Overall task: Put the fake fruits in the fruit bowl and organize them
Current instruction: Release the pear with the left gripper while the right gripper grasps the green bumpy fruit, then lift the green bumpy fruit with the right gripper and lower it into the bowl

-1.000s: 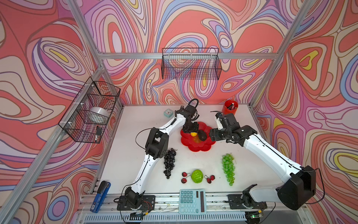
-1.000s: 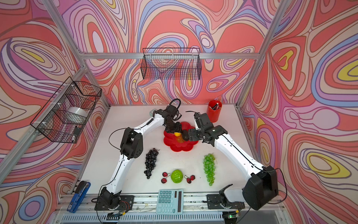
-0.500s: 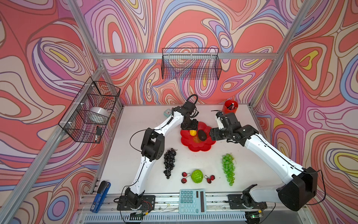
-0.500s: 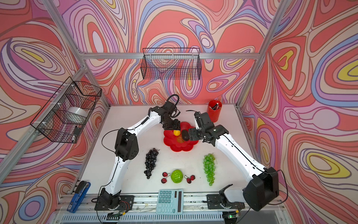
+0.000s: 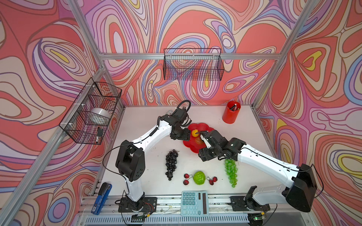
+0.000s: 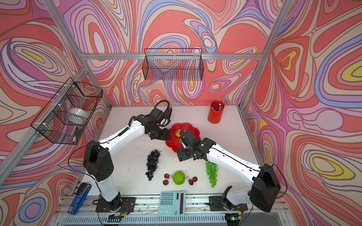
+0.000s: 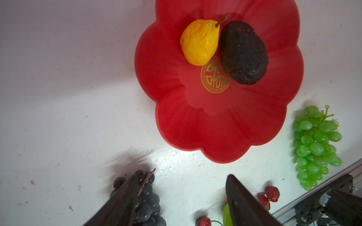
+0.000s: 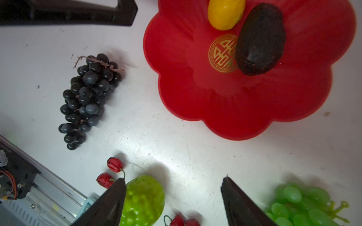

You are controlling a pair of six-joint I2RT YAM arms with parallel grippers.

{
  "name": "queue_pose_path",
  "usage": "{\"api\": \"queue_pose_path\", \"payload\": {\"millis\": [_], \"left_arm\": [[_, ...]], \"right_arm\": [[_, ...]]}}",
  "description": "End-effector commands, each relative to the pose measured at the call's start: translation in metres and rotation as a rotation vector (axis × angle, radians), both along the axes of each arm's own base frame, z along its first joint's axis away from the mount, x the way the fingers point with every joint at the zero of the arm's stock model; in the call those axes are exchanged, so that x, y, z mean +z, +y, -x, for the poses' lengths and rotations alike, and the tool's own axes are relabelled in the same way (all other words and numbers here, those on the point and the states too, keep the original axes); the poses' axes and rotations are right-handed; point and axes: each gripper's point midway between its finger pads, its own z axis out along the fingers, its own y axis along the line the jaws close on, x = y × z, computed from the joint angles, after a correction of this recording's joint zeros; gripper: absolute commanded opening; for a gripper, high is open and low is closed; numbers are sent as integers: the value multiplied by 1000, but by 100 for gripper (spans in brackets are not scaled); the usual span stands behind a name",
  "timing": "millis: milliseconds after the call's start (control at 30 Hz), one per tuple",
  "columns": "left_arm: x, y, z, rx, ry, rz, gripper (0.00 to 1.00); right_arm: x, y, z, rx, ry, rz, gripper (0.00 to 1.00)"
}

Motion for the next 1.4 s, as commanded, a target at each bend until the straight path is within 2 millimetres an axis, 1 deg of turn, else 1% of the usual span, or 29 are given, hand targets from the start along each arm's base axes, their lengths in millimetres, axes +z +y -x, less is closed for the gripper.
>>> {"api": "queue_pose_path", "payload": {"millis": [0, 100, 200, 367, 467, 600, 700, 767, 833, 933, 1000, 1067, 1133, 1200, 1367], "left_arm": [[3, 14, -1, 39, -56, -17, 74], [2, 18, 6, 45, -60, -11, 74], [-1, 21, 9, 44, -55, -13, 75], [-6, 24, 13, 47, -58, -9, 75], [-9, 28, 17, 55, -53, -8, 75], [-12, 29, 19, 59, -44, -5, 74], [-13, 29, 17, 63, -41, 0, 75], [-14, 28, 18, 62, -37, 4, 75], [-15, 28, 17, 62, -36, 3, 74], [-15, 29, 18, 62, -34, -3, 74], [-15, 30, 19, 63, -33, -8, 74], [-15, 32, 19, 63, -35, -13, 74], [-14, 33, 19, 67, -37, -17, 74], [-14, 34, 19, 69, -37, -18, 74], [-16, 32, 19, 73, -28, -11, 74]], "right_arm": [[-16, 11, 28, -30, 87, -3, 82], [-36, 23, 51, -16, 164, 16, 85], [-52, 30, 63, -23, 207, 54, 85], [-76, 33, 74, -56, 262, 115, 87], [-87, 30, 78, -85, 289, 121, 91], [-100, 23, 84, -90, 317, 147, 89], [-106, 26, 86, -80, 335, 147, 87], [-112, 28, 86, -77, 344, 152, 84], [-115, 29, 84, -70, 337, 157, 82], [-117, 30, 79, -60, 316, 182, 78], [-119, 30, 80, -50, 324, 193, 71], [-118, 30, 80, -51, 324, 188, 67], [-113, 28, 79, -51, 313, 182, 65], [-106, 26, 78, -49, 301, 191, 60], [-86, 24, 72, -51, 261, 181, 57]]}}
